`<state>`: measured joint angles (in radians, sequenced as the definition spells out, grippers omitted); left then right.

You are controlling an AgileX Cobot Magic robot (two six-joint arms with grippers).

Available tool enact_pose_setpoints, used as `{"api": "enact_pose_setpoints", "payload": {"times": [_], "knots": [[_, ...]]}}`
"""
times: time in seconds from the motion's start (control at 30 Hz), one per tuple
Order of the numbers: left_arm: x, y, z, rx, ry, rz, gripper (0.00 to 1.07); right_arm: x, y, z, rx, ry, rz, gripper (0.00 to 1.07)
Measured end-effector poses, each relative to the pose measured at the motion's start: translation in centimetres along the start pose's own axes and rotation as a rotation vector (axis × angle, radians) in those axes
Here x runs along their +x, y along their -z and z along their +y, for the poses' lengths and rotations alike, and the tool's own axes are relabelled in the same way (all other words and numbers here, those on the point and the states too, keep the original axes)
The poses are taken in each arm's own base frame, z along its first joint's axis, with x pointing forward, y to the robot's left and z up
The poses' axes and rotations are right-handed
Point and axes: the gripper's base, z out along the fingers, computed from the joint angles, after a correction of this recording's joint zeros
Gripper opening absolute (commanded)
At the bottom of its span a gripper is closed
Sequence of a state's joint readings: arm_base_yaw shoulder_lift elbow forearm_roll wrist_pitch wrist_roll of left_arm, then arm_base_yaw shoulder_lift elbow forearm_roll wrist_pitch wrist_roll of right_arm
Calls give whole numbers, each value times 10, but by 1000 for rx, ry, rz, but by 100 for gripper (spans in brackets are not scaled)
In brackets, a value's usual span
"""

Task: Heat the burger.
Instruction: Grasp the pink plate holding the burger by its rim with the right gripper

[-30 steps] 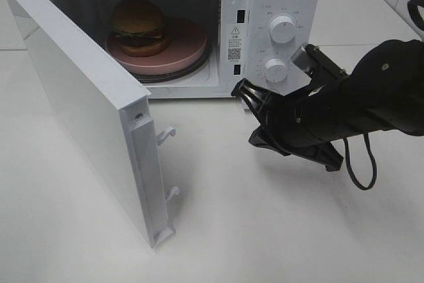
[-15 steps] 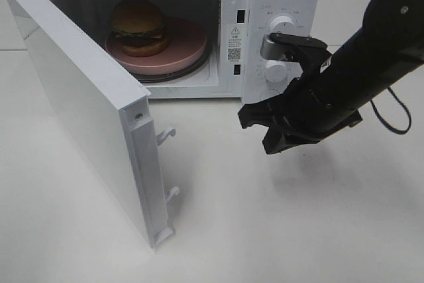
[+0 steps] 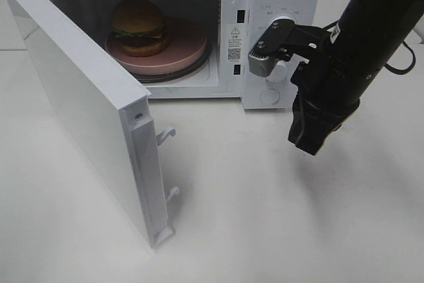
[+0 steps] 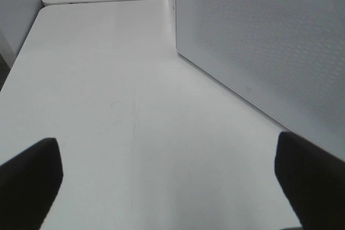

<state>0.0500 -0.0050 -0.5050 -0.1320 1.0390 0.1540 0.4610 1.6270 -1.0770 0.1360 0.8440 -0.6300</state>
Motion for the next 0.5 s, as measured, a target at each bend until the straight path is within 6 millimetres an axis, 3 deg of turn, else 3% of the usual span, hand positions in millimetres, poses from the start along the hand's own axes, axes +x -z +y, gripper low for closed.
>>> {"api": "enact_pose_setpoints", "payload": {"times": [0.03, 0.1, 0.13, 0.3, 0.33, 0.37, 0.43, 0.5], "knots": [[0, 0, 0, 0, 0, 0, 100, -1, 2, 0, -5, 149, 5, 3], [0, 0, 0, 0, 0, 0, 100, -1, 3, 0, -6, 206, 6, 3], [0, 0, 0, 0, 0, 0, 100, -1, 3, 0, -7, 347, 7, 5], [0, 0, 0, 0, 0, 0, 100, -1, 3, 0, -7, 593, 7, 11], [0, 0, 0, 0, 0, 0, 100, -1, 3, 0, -8, 686, 7, 17], [0, 0, 0, 0, 0, 0, 100, -1, 3, 0, -8, 686, 7, 17], [0, 0, 0, 0, 0, 0, 100, -2, 3, -2, 15, 782, -1, 30], [0, 0, 0, 0, 0, 0, 100, -3, 3, -3, 27, 801, 0, 36]]}}
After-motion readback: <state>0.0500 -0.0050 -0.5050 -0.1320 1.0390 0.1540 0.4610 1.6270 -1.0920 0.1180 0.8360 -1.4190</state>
